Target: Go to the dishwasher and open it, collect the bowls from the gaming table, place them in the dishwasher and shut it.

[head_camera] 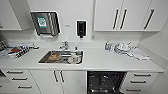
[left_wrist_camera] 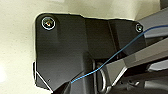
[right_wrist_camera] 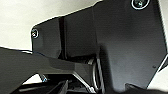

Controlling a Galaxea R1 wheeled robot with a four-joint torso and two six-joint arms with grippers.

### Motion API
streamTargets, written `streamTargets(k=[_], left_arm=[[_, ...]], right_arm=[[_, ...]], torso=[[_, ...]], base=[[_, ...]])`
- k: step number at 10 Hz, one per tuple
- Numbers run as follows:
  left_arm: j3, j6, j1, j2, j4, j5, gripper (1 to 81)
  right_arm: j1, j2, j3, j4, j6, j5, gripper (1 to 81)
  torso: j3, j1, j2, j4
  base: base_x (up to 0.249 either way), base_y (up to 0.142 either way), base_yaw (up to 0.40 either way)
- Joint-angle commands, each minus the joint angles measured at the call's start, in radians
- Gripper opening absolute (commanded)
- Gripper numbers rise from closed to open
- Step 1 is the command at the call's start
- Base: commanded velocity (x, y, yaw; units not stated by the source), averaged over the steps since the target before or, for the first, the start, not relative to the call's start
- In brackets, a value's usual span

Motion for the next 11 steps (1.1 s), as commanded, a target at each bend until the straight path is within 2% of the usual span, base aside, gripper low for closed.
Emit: streamTargets(k=[1,3,5,6,9,10,11], left_arm=[[0.007,0.005,-0.014,-0.009,0.013,0.054,81.1],[0.007,0.003,-0.014,-0.009,0.013,0.054,81.1],[0.007,0.003,-0.013,-0.009,0.014,0.054,81.1],[0.005,0.003,-0.011,-0.011,0.013,0.052,81.1],[-0.009,0.005,-0.010,-0.006,0.013,0.052,81.1],[-0.012,0.003,-0.010,-0.003,0.013,0.052,81.1],[-0.012,0.003,-0.008,-0.003,0.013,0.052,81.1]], right_arm=[[0.034,0.008,0.008,-0.010,-0.001,-0.061,81.1],[0.034,0.010,0.008,-0.010,-0.001,-0.062,81.1],[0.033,0.014,0.003,-0.012,-0.003,-0.062,81.1],[0.033,0.016,0.003,-0.012,-0.003,-0.062,81.1],[0.033,0.019,0.003,-0.018,-0.003,-0.062,81.1],[0.031,0.019,0.003,-0.018,-0.003,-0.062,81.1],[0.033,0.020,0.003,-0.019,-0.003,-0.062,81.1]], torso=[[0.072,-0.063,0.098,0.000],[0.114,-0.106,0.164,0.000],[0.104,-0.155,0.236,0.000],[0.083,-0.176,0.268,0.000],[0.093,-0.244,0.372,0.000],[0.173,-0.266,0.407,0.000],[0.189,-0.279,0.428,0.000]], base=[[0.000,0.000,0.000],[0.000,0.000,0.000],[0.000,0.000,0.000],[0.000,0.000,0.000],[0.000,0.000,0.000],[0.000,0.000,0.000],[0.000,0.000,0.000]])
